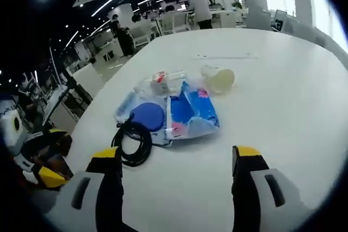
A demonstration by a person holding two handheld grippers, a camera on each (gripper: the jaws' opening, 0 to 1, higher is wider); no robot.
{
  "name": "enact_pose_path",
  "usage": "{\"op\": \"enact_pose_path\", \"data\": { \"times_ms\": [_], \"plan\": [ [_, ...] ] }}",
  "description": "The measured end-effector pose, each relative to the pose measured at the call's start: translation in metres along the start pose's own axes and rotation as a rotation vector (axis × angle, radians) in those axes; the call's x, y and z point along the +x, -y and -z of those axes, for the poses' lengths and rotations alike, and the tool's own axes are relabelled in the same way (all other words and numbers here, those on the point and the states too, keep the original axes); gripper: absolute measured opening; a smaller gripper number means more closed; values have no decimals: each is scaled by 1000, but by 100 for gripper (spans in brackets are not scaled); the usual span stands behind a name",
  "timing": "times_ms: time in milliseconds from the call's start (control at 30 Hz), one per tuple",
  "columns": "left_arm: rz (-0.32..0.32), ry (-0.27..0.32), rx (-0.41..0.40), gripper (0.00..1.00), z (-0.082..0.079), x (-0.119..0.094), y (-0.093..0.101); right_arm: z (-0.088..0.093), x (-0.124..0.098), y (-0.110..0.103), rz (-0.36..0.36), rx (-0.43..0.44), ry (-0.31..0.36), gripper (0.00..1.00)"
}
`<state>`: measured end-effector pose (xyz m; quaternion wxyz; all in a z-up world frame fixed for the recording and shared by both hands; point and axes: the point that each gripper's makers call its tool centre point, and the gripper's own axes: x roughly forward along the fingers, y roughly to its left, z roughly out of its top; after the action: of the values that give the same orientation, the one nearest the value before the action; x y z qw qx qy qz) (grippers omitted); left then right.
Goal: Arrange the tabletop items into an orderly group along one side of the table until the central work area is clear of visible clutter.
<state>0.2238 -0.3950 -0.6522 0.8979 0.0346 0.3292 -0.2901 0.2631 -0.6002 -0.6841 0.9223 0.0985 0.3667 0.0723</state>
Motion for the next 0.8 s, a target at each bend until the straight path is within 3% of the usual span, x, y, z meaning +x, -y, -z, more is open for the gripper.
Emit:
{"op": "enact_pose_path", "data": {
  "times_ms": [67, 167, 433, 633, 800],
  "plan": [
    [-2, -1, -5, 96, 0, 0, -1, 1, 9, 2, 8, 24, -13, 82],
    [-1, -2, -16, 96, 0, 1, -2, -2, 23, 9, 37, 145, -9, 81],
    [-6, -9, -31, 96, 3, 1, -5, -14, 59, 21, 76, 180, -27, 81],
    [-11, -6, -37, 96, 1, 2, -6, -17, 82, 19, 60, 250, -48, 82],
    [-21, -4, -52, 96, 2, 2, -10, -11, 97, 29, 104, 342, -83, 78]
  ]
}}
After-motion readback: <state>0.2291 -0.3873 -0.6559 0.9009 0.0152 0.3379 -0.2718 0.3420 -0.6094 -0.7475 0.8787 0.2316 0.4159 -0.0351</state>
